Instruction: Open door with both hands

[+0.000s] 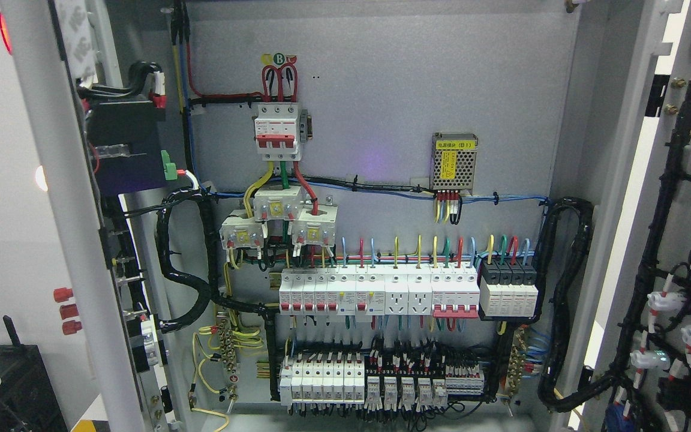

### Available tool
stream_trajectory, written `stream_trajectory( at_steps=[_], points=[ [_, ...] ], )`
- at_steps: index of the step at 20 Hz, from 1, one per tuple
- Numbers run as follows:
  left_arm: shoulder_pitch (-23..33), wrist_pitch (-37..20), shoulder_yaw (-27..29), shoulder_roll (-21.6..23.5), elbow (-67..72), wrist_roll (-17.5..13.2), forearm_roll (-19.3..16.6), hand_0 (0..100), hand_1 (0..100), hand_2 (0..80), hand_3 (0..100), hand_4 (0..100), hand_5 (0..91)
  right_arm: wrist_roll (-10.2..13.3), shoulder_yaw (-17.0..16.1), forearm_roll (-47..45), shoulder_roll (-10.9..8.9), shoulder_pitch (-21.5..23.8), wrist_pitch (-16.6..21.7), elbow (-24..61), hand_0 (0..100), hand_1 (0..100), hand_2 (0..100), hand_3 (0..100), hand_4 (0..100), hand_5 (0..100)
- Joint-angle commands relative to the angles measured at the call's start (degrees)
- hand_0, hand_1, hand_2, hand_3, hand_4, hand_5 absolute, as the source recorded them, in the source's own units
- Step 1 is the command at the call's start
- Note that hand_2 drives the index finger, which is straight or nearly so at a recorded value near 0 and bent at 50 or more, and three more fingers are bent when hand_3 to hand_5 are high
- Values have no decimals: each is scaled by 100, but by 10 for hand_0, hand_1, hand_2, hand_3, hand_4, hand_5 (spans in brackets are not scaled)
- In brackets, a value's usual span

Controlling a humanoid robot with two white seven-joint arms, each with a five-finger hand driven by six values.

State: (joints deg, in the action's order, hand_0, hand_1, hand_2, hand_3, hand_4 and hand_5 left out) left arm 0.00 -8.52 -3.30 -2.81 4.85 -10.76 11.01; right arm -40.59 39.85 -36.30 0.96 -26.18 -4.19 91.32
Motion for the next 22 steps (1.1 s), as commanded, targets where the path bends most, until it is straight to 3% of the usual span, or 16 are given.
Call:
stream_trajectory(
  at_steps=[1,22],
  points=[
    [-97,0,-4,0,-2,-5,-11,0,0,0,0,0,0,-2,75,0,177,-71,-29,-17,383,0,0,0,0,0],
    [-97,35,-48,0,24,4,-46,0,0,0,0,0,0,-2,172,0,221,-185,-38,-35,383,0,0,0,0,0]
  ],
)
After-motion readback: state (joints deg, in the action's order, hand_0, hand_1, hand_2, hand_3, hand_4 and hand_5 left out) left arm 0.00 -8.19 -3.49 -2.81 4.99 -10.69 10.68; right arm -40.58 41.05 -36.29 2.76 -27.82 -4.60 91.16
